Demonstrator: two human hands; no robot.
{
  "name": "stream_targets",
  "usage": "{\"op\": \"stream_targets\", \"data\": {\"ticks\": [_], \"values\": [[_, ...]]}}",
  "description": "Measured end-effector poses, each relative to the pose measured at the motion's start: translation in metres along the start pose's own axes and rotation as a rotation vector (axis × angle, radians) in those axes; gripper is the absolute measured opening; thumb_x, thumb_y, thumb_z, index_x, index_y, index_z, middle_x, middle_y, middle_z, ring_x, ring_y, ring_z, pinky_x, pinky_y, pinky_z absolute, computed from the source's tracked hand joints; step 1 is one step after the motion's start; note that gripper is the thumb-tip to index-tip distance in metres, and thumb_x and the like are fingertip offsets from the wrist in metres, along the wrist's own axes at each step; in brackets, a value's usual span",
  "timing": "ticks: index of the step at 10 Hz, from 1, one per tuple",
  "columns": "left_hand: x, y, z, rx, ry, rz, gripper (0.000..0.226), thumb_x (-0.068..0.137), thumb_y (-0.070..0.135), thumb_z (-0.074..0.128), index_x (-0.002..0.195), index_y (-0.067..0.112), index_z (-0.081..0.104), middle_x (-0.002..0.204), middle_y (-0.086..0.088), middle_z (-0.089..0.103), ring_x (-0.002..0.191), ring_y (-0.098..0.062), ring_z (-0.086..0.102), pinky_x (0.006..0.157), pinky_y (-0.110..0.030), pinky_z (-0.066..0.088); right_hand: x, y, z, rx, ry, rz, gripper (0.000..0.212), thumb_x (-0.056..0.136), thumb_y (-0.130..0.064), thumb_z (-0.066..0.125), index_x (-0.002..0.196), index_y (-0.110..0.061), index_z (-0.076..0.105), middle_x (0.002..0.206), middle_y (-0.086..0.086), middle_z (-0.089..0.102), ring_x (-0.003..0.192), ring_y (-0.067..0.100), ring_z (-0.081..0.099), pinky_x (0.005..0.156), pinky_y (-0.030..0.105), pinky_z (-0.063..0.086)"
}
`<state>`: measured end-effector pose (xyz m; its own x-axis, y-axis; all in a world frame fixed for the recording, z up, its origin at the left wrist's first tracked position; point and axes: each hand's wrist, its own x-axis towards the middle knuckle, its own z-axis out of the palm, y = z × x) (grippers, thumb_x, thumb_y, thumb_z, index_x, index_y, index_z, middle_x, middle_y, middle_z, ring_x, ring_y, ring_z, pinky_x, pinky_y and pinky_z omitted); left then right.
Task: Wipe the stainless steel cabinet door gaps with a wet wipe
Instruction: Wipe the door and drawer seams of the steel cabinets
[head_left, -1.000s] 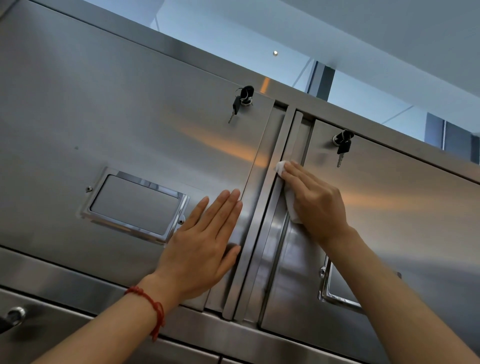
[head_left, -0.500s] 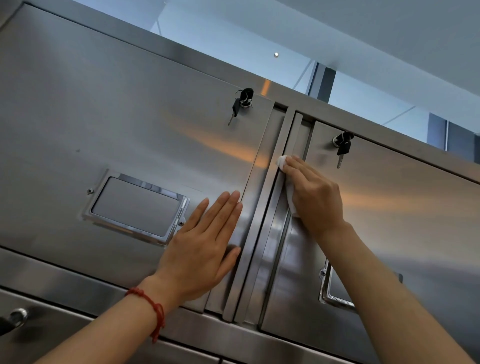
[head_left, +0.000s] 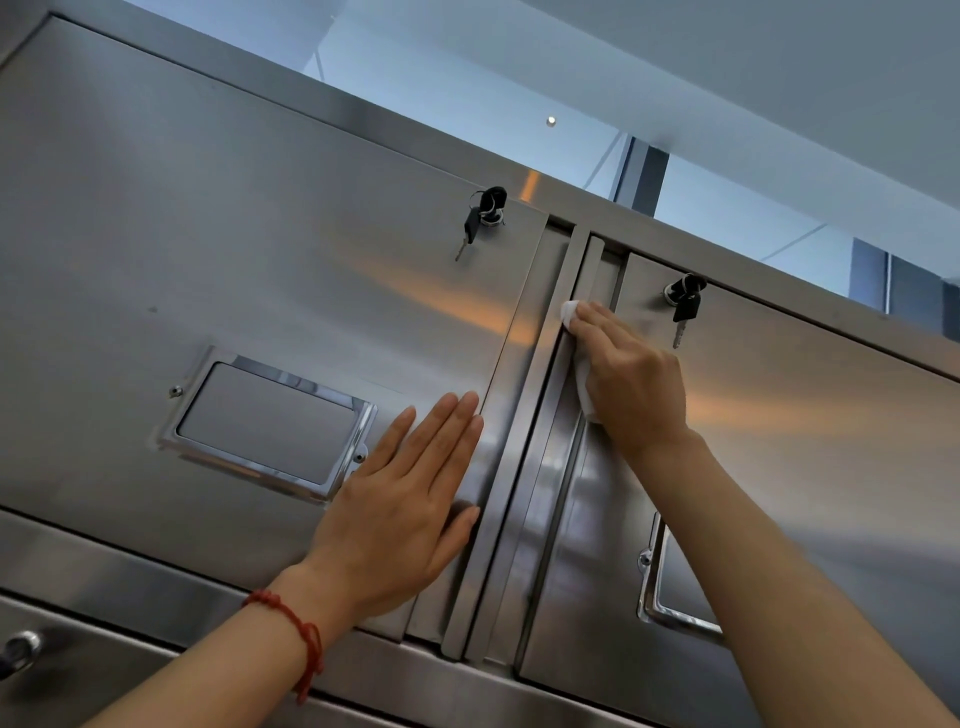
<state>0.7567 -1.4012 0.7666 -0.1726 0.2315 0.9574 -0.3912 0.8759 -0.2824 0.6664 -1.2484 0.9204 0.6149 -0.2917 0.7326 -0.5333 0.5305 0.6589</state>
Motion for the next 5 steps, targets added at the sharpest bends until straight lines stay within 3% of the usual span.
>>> {"op": "stream_targets", "data": {"ticks": [1, 3, 4, 5], "values": [[0.000, 0.000, 0.000, -0.004, -0.002, -0.002, 0.062, 0.094, 0.041, 0.029, 0.141, 0.000, 0.034, 0.150, -0.017, 0.027, 0.138, -0.031, 0.027, 0.108, -0.043, 0.024, 0.008, 0.003, 0.000, -0.013, -0.027, 0.007, 0.038, 0.086, -0.004, 0.037, 0.098, 0.009, 0.071, 0.100, 0.023, 0.070, 0.092, 0.038, 0.068, 0.061, 0.049, 0.059], [0.000, 0.000, 0.002, 0.003, -0.001, -0.002, 0.062, 0.094, 0.041, 0.030, 0.141, 0.000, 0.034, 0.150, -0.017, 0.027, 0.138, -0.031, 0.026, 0.107, -0.043, 0.025, 0.004, 0.001, 0.000, -0.040, -0.044, 0.018, 0.026, 0.084, 0.005, 0.053, 0.105, 0.010, 0.068, 0.106, 0.024, 0.068, 0.098, 0.038, 0.066, 0.067, 0.050, 0.058], [0.000, 0.000, 0.002, -0.003, -0.001, -0.003, 0.062, 0.093, 0.041, 0.031, 0.141, 0.000, 0.034, 0.150, -0.016, 0.027, 0.139, -0.030, 0.026, 0.107, -0.043, 0.025, -0.001, -0.001, -0.002, -0.039, -0.016, -0.036, 0.035, 0.087, -0.002, 0.040, 0.104, 0.008, 0.069, 0.104, 0.021, 0.069, 0.096, 0.036, 0.067, 0.070, 0.044, 0.058], [0.000, 0.000, 0.002, -0.003, 0.003, -0.006, 0.062, 0.093, 0.041, 0.031, 0.141, 0.001, 0.034, 0.150, -0.016, 0.027, 0.138, -0.030, 0.027, 0.107, -0.043, 0.025, 0.009, 0.004, -0.001, -0.042, -0.026, -0.034, 0.034, 0.087, -0.002, 0.040, 0.099, 0.009, 0.070, 0.101, 0.023, 0.069, 0.093, 0.038, 0.068, 0.063, 0.049, 0.058]]}}
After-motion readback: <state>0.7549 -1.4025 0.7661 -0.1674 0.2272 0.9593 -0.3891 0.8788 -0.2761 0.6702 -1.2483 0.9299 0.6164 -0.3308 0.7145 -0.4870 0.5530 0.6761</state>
